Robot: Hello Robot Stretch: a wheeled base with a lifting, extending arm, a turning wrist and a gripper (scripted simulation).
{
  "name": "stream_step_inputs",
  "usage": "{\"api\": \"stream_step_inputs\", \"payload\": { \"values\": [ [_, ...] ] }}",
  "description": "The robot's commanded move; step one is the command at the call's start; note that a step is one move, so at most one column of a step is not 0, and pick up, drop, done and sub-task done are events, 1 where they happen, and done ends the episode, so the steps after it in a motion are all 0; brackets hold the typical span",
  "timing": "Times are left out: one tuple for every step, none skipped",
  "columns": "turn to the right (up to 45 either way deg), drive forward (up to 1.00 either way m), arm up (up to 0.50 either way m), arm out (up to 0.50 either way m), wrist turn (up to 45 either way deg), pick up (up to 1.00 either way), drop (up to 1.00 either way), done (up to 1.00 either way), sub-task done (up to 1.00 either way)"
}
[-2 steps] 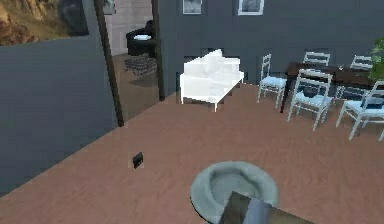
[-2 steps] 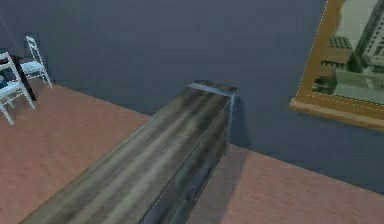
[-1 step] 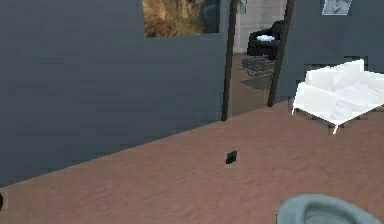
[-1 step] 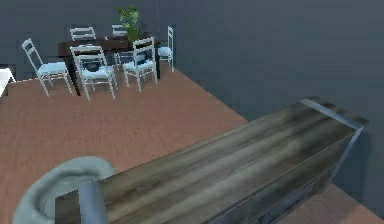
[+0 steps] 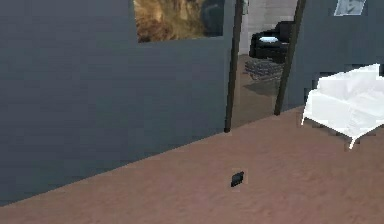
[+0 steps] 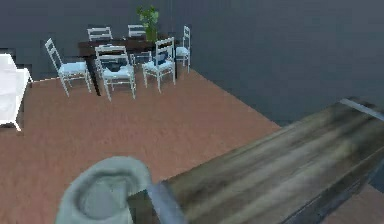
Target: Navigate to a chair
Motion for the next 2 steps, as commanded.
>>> {"api": "stream_step_inputs", "payload": {
  "values": [
    [24.0,0.00,0.00,0.00,0.0,0.00,0.00,0.00,0.00],
    [0.0,1.00,0.00,0.00,0.0,0.00,0.00,0.00,0.00]
  ]
}}
